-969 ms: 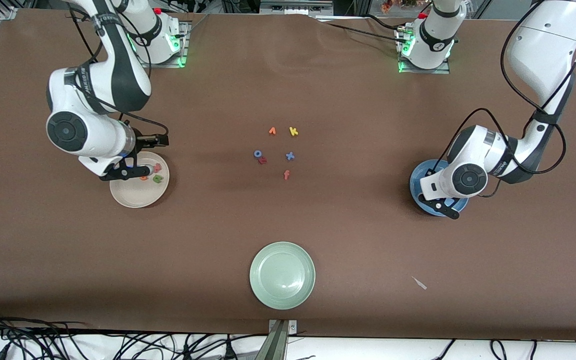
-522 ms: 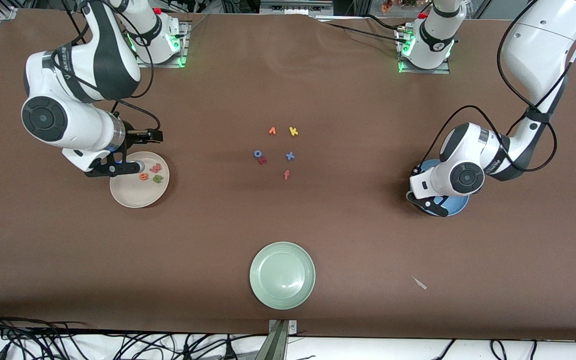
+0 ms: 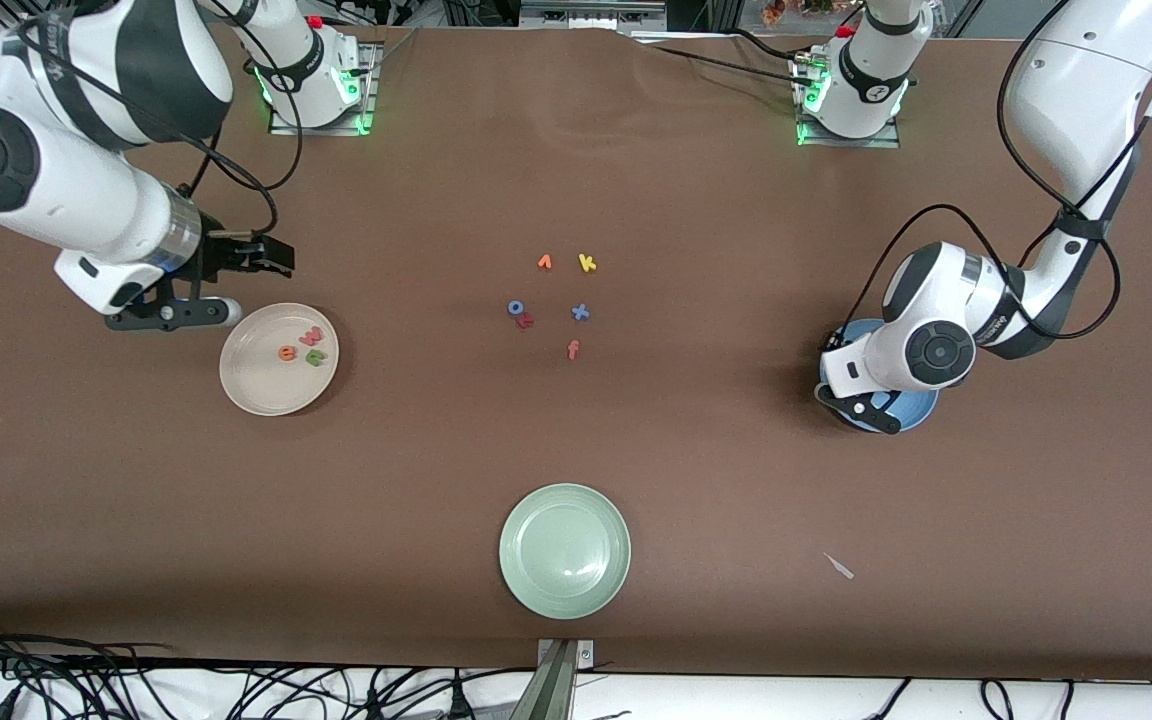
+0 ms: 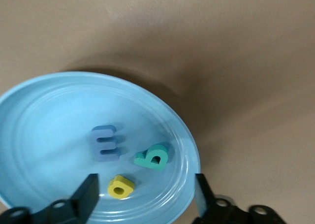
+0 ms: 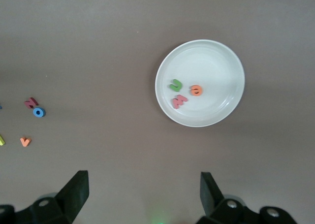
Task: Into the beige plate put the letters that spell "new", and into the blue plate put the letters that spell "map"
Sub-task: 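Release the b on the blue plate while the right gripper withdraws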
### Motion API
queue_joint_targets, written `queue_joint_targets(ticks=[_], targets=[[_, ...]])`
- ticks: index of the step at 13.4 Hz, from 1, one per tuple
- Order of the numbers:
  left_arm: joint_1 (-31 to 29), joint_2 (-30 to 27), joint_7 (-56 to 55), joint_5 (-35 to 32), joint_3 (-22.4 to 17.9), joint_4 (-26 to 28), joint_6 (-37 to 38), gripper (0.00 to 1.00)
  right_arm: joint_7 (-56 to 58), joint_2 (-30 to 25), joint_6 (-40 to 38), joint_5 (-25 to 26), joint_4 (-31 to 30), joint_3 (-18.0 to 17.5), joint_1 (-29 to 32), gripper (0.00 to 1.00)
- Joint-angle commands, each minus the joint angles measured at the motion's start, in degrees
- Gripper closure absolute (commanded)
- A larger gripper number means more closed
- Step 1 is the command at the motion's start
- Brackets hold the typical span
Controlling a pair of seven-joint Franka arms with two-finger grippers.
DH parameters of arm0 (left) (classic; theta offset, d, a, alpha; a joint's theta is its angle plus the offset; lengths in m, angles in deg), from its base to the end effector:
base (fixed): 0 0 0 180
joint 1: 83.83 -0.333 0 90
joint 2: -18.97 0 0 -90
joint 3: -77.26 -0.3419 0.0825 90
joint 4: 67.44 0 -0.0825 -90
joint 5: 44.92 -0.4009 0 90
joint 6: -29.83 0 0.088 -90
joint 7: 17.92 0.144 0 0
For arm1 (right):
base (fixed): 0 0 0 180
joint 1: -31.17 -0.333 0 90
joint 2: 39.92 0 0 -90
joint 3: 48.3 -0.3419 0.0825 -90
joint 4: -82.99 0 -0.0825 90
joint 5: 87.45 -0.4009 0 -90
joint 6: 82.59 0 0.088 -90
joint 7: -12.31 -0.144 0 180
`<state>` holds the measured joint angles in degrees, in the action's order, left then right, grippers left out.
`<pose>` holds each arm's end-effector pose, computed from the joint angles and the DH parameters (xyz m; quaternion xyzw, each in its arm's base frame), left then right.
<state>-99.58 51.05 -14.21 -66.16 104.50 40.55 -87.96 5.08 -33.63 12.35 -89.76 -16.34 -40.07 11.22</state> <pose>0.6052 -0.0869 0.1894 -0.9614 0.2291 0.1490 0.0319 0.5735 0.1274 0.4782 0.9950 0.0351 -0.0932 0.0034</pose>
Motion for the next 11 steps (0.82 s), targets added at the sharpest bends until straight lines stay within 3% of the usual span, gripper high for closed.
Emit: queue_joint_targets(ticks=[1,5,11], targets=[[0.2,-4.7,0.8,2.0,0.4,-0.7,1.3,0.0,0.1,-3.0,-1.7,2.0,-0.3,-1.0,2.3,0.0],[1.8,-4.7,0.5,2.5,2.6,-12.3,10.1,0.0,0.1,-7.2,-4.3,2.1,-0.1,-0.7,4.1,0.0],[2.6,-4.8,0.3,4.0,2.7,-31.6,24.0,0.0,3.2,-7.9,-8.8,1.8,2.7,1.4,6.1,0.0]])
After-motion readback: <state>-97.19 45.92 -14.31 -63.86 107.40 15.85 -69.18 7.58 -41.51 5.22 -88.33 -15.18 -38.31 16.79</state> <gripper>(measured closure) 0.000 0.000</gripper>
